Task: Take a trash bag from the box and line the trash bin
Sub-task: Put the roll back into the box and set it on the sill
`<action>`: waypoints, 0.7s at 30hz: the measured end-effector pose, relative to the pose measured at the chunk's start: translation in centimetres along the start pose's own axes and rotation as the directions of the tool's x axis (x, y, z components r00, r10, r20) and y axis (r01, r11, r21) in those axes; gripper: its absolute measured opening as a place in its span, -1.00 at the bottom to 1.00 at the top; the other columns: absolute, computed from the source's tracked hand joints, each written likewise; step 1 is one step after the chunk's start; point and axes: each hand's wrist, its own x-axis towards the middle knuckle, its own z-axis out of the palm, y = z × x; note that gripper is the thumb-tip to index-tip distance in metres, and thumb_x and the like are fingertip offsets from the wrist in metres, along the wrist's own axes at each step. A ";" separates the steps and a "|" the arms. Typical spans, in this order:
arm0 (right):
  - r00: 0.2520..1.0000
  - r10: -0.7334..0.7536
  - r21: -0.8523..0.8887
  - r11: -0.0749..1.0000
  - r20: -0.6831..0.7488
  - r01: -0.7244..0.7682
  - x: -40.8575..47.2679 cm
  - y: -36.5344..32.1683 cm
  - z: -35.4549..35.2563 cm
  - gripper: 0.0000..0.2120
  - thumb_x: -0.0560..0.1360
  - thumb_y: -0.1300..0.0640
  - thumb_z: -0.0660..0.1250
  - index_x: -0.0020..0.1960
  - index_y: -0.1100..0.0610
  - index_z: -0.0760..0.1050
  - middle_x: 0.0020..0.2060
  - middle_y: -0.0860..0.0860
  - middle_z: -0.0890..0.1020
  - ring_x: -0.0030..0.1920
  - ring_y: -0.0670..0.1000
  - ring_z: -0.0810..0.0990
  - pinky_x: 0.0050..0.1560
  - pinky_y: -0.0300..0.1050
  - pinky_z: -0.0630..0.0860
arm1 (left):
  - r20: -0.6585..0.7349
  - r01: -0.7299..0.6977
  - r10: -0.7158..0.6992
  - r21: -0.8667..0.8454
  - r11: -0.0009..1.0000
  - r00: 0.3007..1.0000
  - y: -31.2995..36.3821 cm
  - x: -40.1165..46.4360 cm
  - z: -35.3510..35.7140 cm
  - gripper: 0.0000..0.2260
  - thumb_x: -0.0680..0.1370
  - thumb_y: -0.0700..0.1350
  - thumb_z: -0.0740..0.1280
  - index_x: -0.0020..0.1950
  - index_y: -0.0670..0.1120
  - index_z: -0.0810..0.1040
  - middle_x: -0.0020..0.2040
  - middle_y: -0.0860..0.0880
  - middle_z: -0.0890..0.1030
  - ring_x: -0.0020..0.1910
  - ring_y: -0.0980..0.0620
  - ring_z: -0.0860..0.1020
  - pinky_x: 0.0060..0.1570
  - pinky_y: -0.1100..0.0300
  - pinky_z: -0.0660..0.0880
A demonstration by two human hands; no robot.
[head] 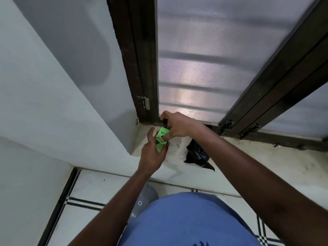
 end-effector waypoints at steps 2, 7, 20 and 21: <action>1.000 -0.004 -0.100 0.995 0.010 0.005 0.5 -0.5 -0.1 -0.24 0.34 -0.06 0.74 0.40 0.07 0.44 0.03 0.05 0.64 -0.06 0.07 0.62 -0.22 -0.03 0.53 | 0.017 -0.037 0.037 -0.010 0.999 0.999 0.1 0.2 -0.1 -0.27 0.65 0.12 0.43 0.68 0.08 0.08 0.26 -0.05 0.74 0.10 -0.11 0.73 -0.05 0.09 0.59; 0.998 -0.047 -0.015 0.999 -0.050 0.046 0.8 -0.2 0.4 -0.48 0.43 -0.01 0.69 0.28 0.06 0.57 -0.05 -0.05 0.64 -0.03 0.08 0.63 -0.23 -0.12 0.45 | -0.035 -0.159 0.158 -0.025 0.987 0.987 0.6 0.9 -0.2 -0.48 0.66 -0.03 0.43 0.58 0.08 0.33 0.37 -0.01 0.60 0.22 0.02 0.63 0.18 0.01 0.61; 0.954 0.202 0.039 0.979 -0.222 -0.198 -2.3 -0.6 10.3 -0.58 0.59 0.16 0.47 0.43 0.11 0.55 0.27 0.10 0.59 0.33 0.20 0.55 0.22 0.09 0.58 | 0.147 0.480 -0.595 -0.751 0.452 0.790 -2.9 3.1 -1.9 -0.78 0.66 -0.12 0.43 0.30 -0.08 0.57 0.18 -0.16 0.66 0.05 -0.08 0.61 -0.07 0.09 0.65; 0.947 0.200 0.043 0.980 -0.251 -0.195 -2.1 -1.0 10.6 -0.63 0.60 0.18 0.46 0.40 0.11 0.57 0.25 0.10 0.59 0.28 0.20 0.57 0.17 0.07 0.58 | 0.144 0.526 -0.610 -0.679 0.512 0.779 -3.3 2.9 -1.8 -0.65 0.62 -0.03 0.42 0.38 -0.10 0.53 0.25 -0.22 0.65 0.06 -0.14 0.61 -0.04 0.03 0.64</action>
